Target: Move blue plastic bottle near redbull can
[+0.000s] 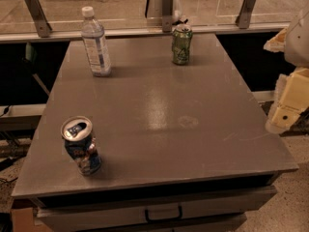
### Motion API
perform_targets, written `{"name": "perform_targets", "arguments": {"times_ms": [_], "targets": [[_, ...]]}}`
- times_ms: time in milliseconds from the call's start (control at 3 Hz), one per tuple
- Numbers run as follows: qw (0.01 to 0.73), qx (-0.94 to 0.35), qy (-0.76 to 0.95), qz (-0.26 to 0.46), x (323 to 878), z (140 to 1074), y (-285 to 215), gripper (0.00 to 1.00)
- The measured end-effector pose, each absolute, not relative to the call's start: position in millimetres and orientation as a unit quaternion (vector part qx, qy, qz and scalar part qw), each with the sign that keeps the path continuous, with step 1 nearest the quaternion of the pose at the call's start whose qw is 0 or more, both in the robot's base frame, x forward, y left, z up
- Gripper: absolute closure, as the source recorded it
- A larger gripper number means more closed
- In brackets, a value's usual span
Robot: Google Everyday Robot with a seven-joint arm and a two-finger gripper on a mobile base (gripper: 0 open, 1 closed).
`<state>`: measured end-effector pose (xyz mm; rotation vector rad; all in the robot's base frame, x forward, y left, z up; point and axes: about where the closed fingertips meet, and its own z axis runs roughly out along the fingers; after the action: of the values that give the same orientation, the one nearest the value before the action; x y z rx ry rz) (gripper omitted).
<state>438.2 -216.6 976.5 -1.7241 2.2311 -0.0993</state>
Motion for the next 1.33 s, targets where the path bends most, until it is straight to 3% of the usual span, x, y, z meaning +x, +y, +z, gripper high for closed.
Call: {"name": "perform_targets", "arguments": {"times_ms": [667, 1333], "targets": [[0.173, -0.615, 0.769, -0.024, 450, 977, -208, 0.00], [0.244, -0.693, 0.677, 0.042, 537, 975, -107, 0.00]]}}
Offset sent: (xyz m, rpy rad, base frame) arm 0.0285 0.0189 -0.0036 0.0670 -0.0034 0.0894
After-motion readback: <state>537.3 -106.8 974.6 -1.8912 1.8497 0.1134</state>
